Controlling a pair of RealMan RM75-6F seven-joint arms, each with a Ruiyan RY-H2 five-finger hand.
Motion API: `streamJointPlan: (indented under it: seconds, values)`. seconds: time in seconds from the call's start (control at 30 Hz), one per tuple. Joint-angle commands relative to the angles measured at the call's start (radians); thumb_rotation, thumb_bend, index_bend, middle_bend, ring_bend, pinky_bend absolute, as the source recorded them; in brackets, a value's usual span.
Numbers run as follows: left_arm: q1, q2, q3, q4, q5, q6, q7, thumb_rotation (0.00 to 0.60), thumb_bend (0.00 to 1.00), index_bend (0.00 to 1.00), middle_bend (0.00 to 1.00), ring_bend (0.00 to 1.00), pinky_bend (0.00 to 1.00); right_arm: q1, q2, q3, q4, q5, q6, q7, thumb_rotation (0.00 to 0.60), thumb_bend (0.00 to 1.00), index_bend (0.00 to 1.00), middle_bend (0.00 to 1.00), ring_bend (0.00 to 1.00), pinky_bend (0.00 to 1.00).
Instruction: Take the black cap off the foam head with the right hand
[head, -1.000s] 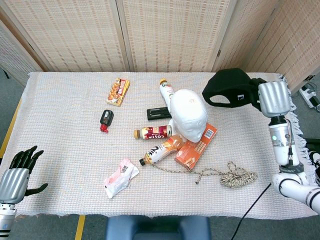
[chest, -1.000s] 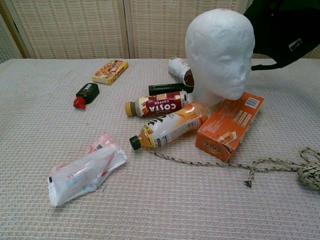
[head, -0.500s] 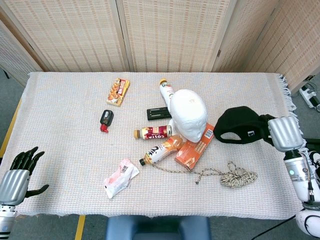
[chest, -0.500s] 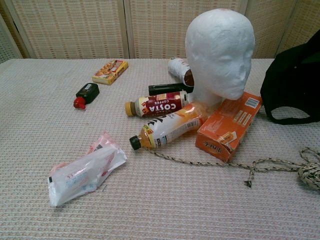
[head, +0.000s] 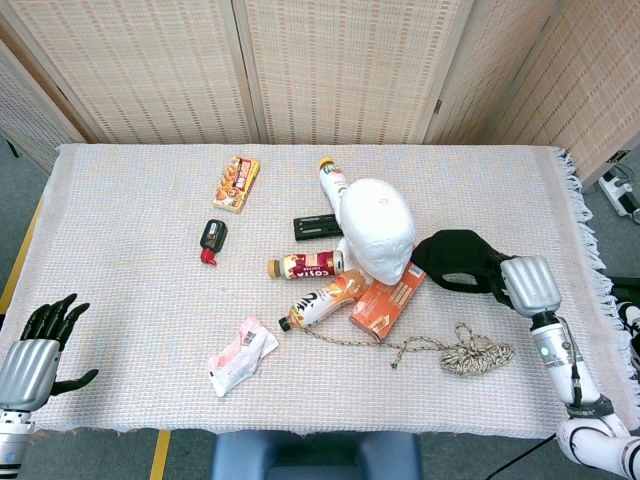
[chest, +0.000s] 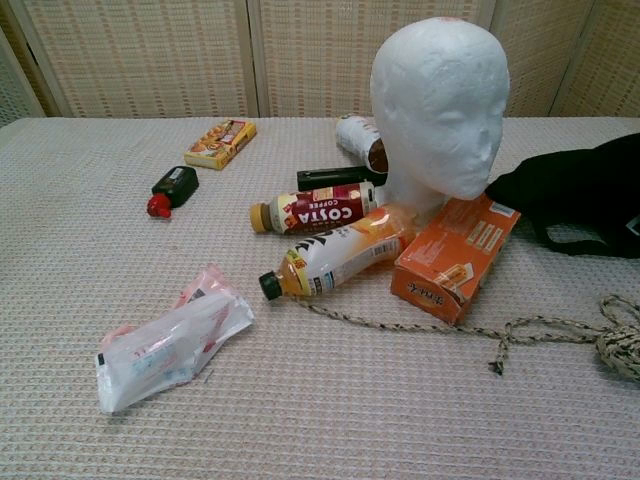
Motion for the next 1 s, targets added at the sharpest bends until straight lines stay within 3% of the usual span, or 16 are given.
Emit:
streamJointPlan:
  seconds: [0.03, 0.1, 0.17, 0.37, 0.43, 0.53, 0.77, 1.0]
  values:
    - [0.000, 0.000, 0.000, 0.001, 0.000, 0.002, -0.002, 0.600, 0.08, 0.14, 0.07, 0.09, 0.11, 0.001, 0.035, 0.003, -0.087, 0.052, -0.047, -0.014, 0.518, 0.00, 0.00, 0.12, 0.15, 0.38]
    - [0.000, -0.001, -0.001, 0.003, -0.001, 0.002, -0.005, 0.600, 0.08, 0.14, 0.07, 0.09, 0.11, -0.008, 0.062, 0.006, -0.132, 0.059, -0.036, -0.020, 0.470, 0.00, 0.00, 0.08, 0.09, 0.29]
    - [0.001, -0.002, 0.000, 0.005, -0.001, 0.003, -0.007, 0.600, 0.08, 0.14, 0.07, 0.09, 0.11, -0.026, 0.092, 0.007, -0.177, 0.051, -0.005, -0.017, 0.452, 0.00, 0.00, 0.07, 0.08, 0.28]
    - [0.005, -0.003, -0.004, 0.012, -0.003, 0.012, -0.017, 0.600, 0.08, 0.14, 0.07, 0.09, 0.11, -0.109, 0.203, -0.015, -0.319, -0.022, 0.140, -0.009, 0.451, 0.00, 0.00, 0.09, 0.10, 0.28]
    - [0.005, -0.004, -0.006, 0.014, -0.004, 0.013, -0.019, 0.600, 0.08, 0.14, 0.07, 0.09, 0.11, -0.141, 0.227, -0.025, -0.348, -0.060, 0.204, -0.006, 0.477, 0.00, 0.02, 0.13, 0.13, 0.30]
    - [0.005, -0.007, -0.009, 0.017, -0.006, 0.016, -0.021, 0.600, 0.08, 0.14, 0.07, 0.09, 0.11, -0.198, 0.259, -0.047, -0.391, -0.109, 0.293, 0.010, 0.595, 0.00, 0.10, 0.23, 0.23, 0.39]
    - [0.009, -0.014, -0.017, 0.019, -0.010, 0.032, -0.018, 0.600, 0.08, 0.14, 0.07, 0.09, 0.11, -0.324, 0.310, -0.108, -0.476, -0.169, 0.437, -0.009, 0.600, 0.01, 0.12, 0.24, 0.24, 0.39]
    - [0.005, -0.021, -0.024, 0.018, -0.013, 0.032, -0.013, 0.600, 0.08, 0.14, 0.07, 0.09, 0.11, -0.359, 0.306, -0.125, -0.487, -0.182, 0.446, -0.004, 0.600, 0.01, 0.12, 0.24, 0.23, 0.39]
